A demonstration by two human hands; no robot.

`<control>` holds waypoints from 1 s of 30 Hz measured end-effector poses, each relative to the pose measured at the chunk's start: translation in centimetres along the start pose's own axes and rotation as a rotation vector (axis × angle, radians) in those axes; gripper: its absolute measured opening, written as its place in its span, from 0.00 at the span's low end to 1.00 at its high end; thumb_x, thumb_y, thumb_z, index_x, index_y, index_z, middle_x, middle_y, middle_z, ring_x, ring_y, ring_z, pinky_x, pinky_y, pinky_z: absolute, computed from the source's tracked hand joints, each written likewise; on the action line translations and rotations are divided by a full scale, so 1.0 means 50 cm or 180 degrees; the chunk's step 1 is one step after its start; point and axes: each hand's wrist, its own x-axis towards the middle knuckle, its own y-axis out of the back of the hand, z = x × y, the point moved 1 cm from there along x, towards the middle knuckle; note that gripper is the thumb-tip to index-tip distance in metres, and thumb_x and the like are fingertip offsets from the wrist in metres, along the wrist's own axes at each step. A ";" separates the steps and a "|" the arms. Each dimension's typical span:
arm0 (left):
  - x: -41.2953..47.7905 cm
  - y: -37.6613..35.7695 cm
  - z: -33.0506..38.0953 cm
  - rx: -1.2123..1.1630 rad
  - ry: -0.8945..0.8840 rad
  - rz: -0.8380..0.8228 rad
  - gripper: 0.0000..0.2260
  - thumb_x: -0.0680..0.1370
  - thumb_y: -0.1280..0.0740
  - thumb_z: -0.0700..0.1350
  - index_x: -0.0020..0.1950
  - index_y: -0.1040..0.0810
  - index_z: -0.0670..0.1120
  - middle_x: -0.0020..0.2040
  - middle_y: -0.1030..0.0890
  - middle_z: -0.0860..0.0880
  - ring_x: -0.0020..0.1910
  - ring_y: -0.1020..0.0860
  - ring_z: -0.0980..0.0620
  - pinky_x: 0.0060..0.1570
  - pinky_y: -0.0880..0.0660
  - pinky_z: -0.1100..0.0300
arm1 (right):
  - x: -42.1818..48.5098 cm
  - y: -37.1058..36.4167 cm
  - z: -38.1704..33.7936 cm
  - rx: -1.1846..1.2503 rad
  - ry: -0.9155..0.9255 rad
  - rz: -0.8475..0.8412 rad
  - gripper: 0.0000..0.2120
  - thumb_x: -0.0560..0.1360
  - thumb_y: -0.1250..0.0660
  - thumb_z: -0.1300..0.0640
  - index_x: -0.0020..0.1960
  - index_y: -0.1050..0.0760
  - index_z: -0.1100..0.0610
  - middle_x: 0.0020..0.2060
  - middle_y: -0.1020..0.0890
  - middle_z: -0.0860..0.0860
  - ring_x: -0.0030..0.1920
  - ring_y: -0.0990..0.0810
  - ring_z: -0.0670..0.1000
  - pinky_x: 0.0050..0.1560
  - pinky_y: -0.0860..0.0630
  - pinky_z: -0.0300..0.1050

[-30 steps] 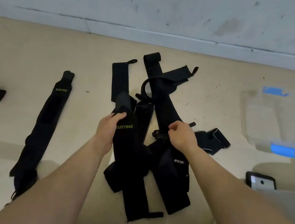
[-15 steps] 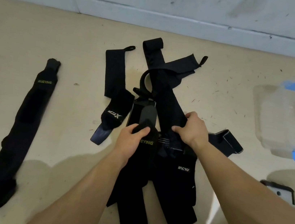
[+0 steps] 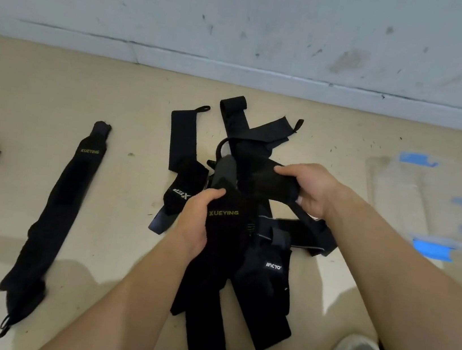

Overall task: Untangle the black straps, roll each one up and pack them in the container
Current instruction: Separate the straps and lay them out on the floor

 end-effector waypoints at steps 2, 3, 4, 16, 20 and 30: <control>-0.022 -0.007 0.018 -0.0150 0.0002 -0.0379 0.21 0.80 0.35 0.50 0.68 0.20 0.40 0.57 0.16 0.41 0.54 0.16 0.42 0.55 0.21 0.46 | -0.019 0.001 -0.001 -0.0045 0.0176 -0.0062 0.17 0.78 0.32 0.69 0.63 0.26 0.57 0.55 0.17 0.60 0.49 0.13 0.56 0.40 0.15 0.45; -0.030 -0.009 0.026 -0.0191 -0.0005 -0.0537 0.22 0.79 0.35 0.50 0.70 0.22 0.40 0.60 0.17 0.39 0.57 0.17 0.41 0.59 0.22 0.44 | -0.028 0.000 0.000 -0.0168 0.0258 -0.0073 0.15 0.78 0.32 0.69 0.61 0.24 0.56 0.54 0.17 0.60 0.49 0.14 0.55 0.41 0.16 0.44; -0.037 -0.011 0.033 -0.0211 0.0001 -0.0633 0.23 0.79 0.34 0.50 0.71 0.23 0.40 0.62 0.18 0.38 0.60 0.18 0.40 0.64 0.24 0.42 | -0.034 -0.001 0.002 -0.0349 0.0345 -0.0050 0.11 0.78 0.32 0.69 0.57 0.22 0.58 0.54 0.17 0.60 0.48 0.14 0.55 0.42 0.16 0.44; -0.066 0.022 0.024 0.0278 0.0383 -0.0563 0.16 0.80 0.31 0.49 0.67 0.19 0.47 0.60 0.16 0.42 0.60 0.17 0.41 0.58 0.21 0.44 | -0.058 0.017 0.085 -0.1444 0.0214 -0.0120 0.25 0.77 0.31 0.69 0.70 0.29 0.54 0.57 0.17 0.57 0.53 0.16 0.57 0.55 0.17 0.54; -0.047 0.047 -0.023 0.0186 0.0659 -0.0587 0.16 0.81 0.32 0.49 0.68 0.20 0.47 0.64 0.17 0.40 0.65 0.20 0.38 0.65 0.24 0.41 | -0.074 0.016 0.170 -0.1549 -0.0014 -0.0854 0.23 0.78 0.34 0.71 0.69 0.29 0.54 0.61 0.17 0.58 0.44 0.13 0.55 0.32 0.19 0.44; -0.014 0.088 -0.110 0.1258 0.1061 -0.0631 0.14 0.80 0.30 0.44 0.64 0.18 0.39 0.59 0.15 0.38 0.54 0.15 0.41 0.53 0.18 0.51 | -0.046 0.051 0.221 -0.2586 -0.0767 -0.1198 0.19 0.77 0.31 0.38 0.61 0.21 0.48 0.55 0.15 0.48 0.55 0.17 0.49 0.52 0.21 0.45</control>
